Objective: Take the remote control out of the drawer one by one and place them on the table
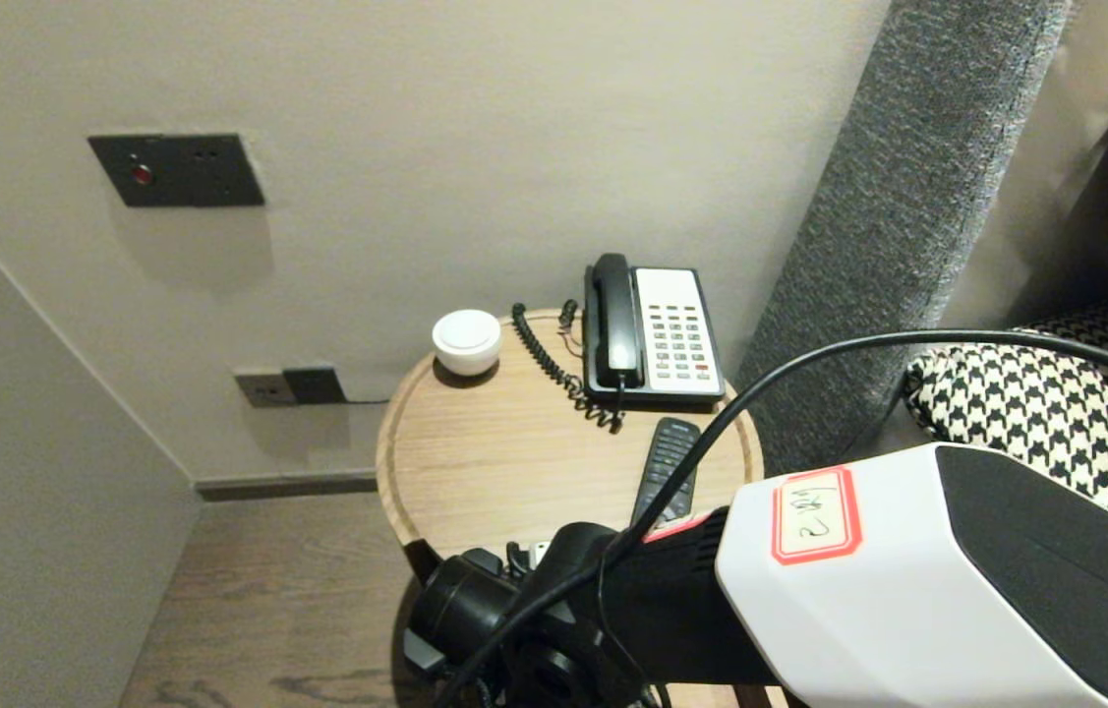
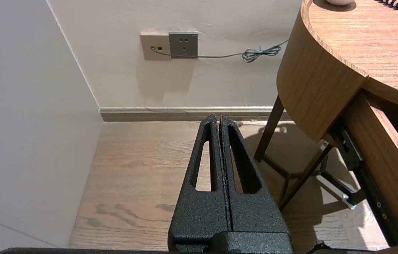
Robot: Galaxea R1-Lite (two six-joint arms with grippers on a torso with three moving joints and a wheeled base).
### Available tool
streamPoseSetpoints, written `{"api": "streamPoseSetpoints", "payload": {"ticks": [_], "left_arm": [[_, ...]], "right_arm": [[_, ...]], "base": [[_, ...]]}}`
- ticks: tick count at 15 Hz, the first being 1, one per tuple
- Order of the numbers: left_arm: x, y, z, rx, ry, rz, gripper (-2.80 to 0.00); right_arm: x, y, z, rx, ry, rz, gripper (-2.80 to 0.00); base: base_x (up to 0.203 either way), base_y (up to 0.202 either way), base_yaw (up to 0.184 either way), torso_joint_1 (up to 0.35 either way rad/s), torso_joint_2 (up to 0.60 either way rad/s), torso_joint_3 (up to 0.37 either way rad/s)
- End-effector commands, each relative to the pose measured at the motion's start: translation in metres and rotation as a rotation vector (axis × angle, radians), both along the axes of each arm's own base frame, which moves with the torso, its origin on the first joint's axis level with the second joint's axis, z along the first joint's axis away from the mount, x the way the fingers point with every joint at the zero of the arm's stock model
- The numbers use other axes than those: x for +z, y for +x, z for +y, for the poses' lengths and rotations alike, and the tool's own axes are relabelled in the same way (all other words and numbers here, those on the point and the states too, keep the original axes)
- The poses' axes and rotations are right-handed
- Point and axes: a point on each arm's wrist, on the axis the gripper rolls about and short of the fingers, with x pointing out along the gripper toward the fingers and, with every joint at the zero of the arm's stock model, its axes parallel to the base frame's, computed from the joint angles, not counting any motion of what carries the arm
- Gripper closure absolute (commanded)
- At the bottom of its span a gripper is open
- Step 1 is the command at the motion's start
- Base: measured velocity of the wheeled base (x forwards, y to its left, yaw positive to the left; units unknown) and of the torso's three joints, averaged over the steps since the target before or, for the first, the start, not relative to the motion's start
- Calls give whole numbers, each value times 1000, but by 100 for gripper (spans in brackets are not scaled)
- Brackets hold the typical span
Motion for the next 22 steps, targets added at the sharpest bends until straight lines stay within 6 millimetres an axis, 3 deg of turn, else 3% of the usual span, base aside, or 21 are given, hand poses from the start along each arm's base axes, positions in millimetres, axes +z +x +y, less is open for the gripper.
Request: {"api": "streamPoseSetpoints", "payload": {"ticks": [1,2,10,15,22], "left_arm": [[0,0,0,1,-2,-3,0],[0,0,0,1,-1,-3,0],[0,0,0,1,-1,-2,0],[0,0,0,1,0,-3,0],[0,0,0,1,-1,-3,0]], "right_arm": [[-3,0,0,-4,-7,5,-280],[-2,0,0,-4,-7,3,0],[10,-2,-3,-3,14,-11,0],[30,-5,-6,-4,53,-43,0],[28,9,-19,-66,74,0,0]], "base": [[0,0,0,0,0,0],[0,0,0,0,0,0],[0,0,0,0,0,0],[0,0,0,0,0,0],[0,0,0,0,0,0]]}}
